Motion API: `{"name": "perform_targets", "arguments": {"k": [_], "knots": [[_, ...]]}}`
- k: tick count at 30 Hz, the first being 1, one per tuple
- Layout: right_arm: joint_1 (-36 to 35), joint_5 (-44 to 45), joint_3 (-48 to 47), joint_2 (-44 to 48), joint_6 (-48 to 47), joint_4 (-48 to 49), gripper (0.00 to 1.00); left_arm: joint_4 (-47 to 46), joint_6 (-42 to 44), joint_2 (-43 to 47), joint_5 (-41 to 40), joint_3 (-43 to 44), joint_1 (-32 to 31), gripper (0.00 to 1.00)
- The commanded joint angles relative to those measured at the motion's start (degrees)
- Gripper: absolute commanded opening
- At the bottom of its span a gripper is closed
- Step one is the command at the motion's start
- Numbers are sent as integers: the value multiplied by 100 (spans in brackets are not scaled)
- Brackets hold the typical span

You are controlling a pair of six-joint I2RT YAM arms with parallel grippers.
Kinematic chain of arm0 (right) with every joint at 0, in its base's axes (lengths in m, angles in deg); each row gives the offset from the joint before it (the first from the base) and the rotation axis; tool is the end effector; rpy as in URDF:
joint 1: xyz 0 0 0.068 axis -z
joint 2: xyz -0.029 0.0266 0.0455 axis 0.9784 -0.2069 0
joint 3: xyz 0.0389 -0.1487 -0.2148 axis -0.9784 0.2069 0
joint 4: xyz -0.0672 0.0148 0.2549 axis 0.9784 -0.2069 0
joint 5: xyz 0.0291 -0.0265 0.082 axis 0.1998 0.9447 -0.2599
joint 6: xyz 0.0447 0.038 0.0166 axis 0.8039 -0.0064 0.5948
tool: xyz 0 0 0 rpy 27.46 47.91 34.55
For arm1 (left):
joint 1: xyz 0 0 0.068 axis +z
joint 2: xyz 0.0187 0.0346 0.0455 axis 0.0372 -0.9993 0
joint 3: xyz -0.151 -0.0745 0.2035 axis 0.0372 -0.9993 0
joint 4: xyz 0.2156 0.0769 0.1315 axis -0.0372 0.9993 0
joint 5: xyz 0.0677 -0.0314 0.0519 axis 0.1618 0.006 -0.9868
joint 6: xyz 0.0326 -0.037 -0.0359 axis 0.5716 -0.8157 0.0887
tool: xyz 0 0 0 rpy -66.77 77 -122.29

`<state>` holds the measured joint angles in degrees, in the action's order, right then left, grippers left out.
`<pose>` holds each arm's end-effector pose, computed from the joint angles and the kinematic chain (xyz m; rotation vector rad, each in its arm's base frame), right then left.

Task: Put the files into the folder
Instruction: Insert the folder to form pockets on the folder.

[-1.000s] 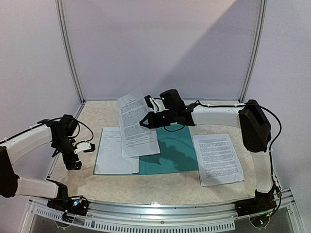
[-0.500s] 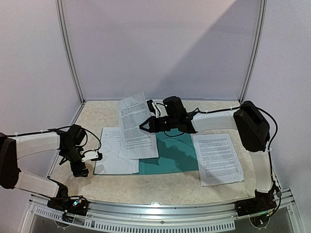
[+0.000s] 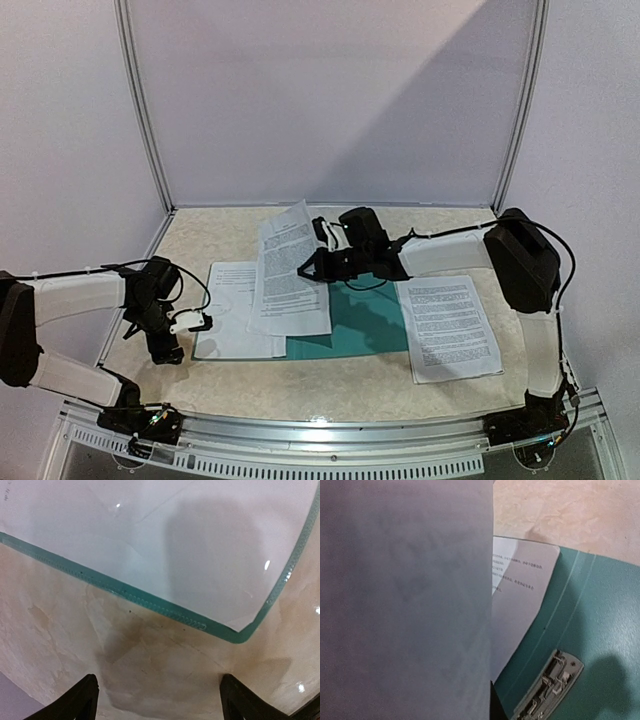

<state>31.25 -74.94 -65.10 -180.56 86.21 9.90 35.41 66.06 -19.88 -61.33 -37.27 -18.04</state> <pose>0.3219 0.3688 0.1578 -0.4536 2.2976 1.2415 0.1814 -0.0480 0.1264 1.5658 2.6109 0.1640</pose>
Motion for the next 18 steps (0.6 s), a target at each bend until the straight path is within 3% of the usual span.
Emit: {"name": "perform_targets", "arguments": {"k": [1, 9, 18], "knots": [[21, 316, 500, 729, -63, -390, 0, -386, -134, -84, 140, -197, -115, 86], [10, 252, 1041, 1172, -34, -189, 0, -385, -162, -78, 142, -190, -128, 86], [-173, -169, 638, 253, 487, 407, 0, -447, -248, -181, 240, -112, -152, 86]]}}
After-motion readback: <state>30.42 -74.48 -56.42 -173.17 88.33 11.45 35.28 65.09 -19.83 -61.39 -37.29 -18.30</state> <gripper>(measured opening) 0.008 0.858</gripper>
